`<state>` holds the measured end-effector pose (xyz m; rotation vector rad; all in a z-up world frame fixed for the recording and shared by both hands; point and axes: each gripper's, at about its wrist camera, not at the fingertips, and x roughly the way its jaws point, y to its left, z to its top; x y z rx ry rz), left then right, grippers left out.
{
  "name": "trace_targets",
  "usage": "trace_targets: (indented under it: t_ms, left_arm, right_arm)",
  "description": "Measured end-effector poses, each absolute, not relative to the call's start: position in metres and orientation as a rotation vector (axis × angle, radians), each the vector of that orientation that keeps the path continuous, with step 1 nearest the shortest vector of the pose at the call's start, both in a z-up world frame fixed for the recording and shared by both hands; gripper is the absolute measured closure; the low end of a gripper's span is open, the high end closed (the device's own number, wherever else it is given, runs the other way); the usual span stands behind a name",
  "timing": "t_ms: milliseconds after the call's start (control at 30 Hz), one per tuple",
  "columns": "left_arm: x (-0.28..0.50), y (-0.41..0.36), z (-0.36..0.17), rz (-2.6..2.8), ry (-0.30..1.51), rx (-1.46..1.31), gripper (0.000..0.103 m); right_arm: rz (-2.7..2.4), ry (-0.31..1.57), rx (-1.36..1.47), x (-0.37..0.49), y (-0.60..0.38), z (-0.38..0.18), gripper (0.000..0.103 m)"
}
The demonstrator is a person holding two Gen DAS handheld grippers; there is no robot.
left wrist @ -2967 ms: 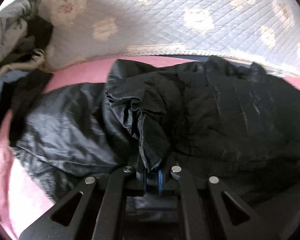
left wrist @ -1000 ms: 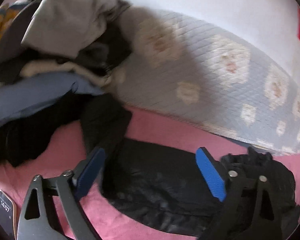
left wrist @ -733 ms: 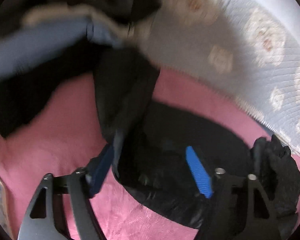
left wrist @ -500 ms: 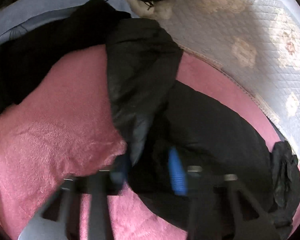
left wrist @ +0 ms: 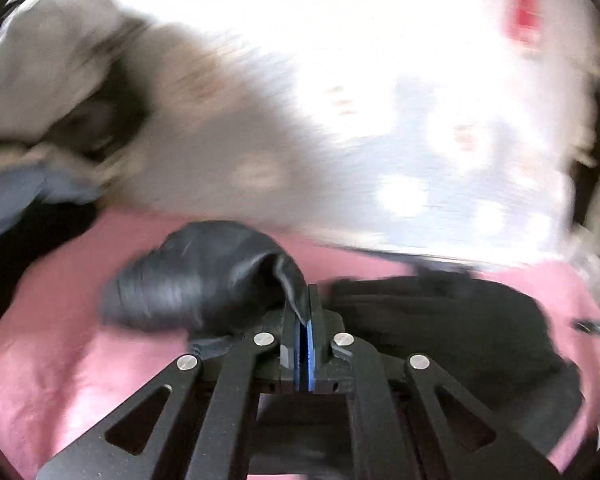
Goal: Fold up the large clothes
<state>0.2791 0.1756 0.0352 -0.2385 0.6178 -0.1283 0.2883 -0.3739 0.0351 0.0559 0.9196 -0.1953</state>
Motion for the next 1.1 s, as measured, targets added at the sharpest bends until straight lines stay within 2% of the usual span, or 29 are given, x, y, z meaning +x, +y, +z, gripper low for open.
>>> trace_targets:
  t_ms: [133,233,367,500,567,667,733,800,867,967,1000,1100]
  left_arm:
    - [0.244,0.120,0.064,-0.426,0.518,-0.235,0.102]
    - [0.229,0.094,0.068,-0.499,0.445,-0.104,0.101]
    - [0.260,0.105,0.039,-0.316,0.609,-0.126,0.101]
    - [0.281,0.129,0.017,-0.023,0.689,-0.065,0.100]
    - [0.286,0.139,0.006,0.064,0.740,-0.024,0.091]
    - [0.290,0.162,-0.003,0.113,0.785,-0.079,0.088]
    - [0.287,0.163,-0.001,0.080,0.788,-0.077,0.082]
    - [0.276,0.156,0.009,0.000,0.734,-0.075,0.061]
    - [0.261,0.145,0.025,-0.083,0.638,-0.094,0.052]
    - [0.239,0.137,0.051,-0.163,0.457,-0.147,0.029]
    - [0.235,0.136,0.056,-0.188,0.435,-0.158,0.025]
    - [0.240,0.129,0.059,-0.176,0.432,-0.128,0.022]
  right_arm:
    - [-0.185,0.935,0.080,0.289,-0.374,0.030,0.026]
    - [-0.178,0.949,0.095,0.290,-0.374,0.026,0.026]
    - [-0.154,0.990,0.115,0.292,-0.372,0.016,0.026]
    - [-0.125,1.004,0.121,0.293,-0.369,0.015,0.026]
    - [-0.126,0.999,0.108,0.293,-0.367,0.016,0.026]
    - [-0.124,1.011,0.073,0.296,-0.363,0.015,0.026]
    - [-0.109,1.010,0.057,0.296,-0.361,0.018,0.026]
    - [-0.107,0.999,0.051,0.294,-0.361,0.021,0.026]
    - [-0.109,0.992,0.047,0.294,-0.360,0.023,0.026]
    - [-0.107,0.999,0.037,0.295,-0.358,0.021,0.026]
    - [-0.104,1.004,0.029,0.295,-0.356,0.019,0.026]
    - [-0.099,0.998,0.003,0.294,-0.350,0.018,0.026]
